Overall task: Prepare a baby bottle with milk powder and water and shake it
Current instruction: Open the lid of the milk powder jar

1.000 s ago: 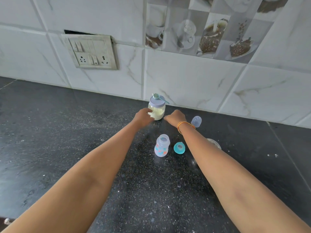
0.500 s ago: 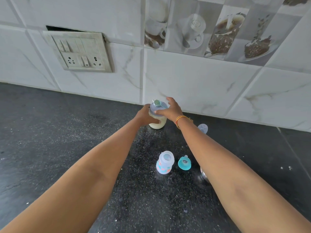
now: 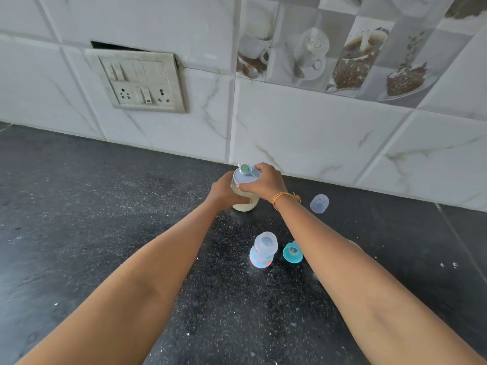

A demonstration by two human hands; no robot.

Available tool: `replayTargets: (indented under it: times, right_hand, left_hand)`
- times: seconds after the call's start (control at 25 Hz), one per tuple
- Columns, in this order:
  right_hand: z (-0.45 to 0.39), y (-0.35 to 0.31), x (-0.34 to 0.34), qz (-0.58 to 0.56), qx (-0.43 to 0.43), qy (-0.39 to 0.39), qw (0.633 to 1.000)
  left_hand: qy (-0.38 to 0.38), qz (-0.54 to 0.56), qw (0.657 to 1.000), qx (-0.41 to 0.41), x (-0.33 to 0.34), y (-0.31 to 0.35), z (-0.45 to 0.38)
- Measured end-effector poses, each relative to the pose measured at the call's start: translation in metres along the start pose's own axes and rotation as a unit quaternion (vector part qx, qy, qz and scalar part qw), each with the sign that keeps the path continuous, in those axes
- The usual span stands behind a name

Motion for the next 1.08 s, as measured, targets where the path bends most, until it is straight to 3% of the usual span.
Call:
replayTargets:
  times: [0.44,0.92,1.08]
  right_hand:
    - [0.101,-0.036,0.018,0.071,-0.072,-0.056,0.993]
    - [0.140,-0.028,0.021,0.078,-0.069,-0.071,0.992]
    - [0.143,-0.022,0.017,0.024,-0.037,-0.029,0.999]
  left_hand:
    - [0.014,-0.027,1.000,-0.007,-0.045,-0.036,0.105]
    - [0.034,0.021,0.999,-0.008,-0.037,-0.052,0.146]
    - [0.032,0.042,0.999,-0.009,-0.034,-0.054,0.151]
Point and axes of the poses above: each hand's wrist, its own z-axis away from the middle knuckle, its own x-axis out of the palm, y = z × x, the point moved 3 cm from there along -z, towards the middle knuckle, and after that the axes turned 6 degrees about y, right-handed, at the moved point
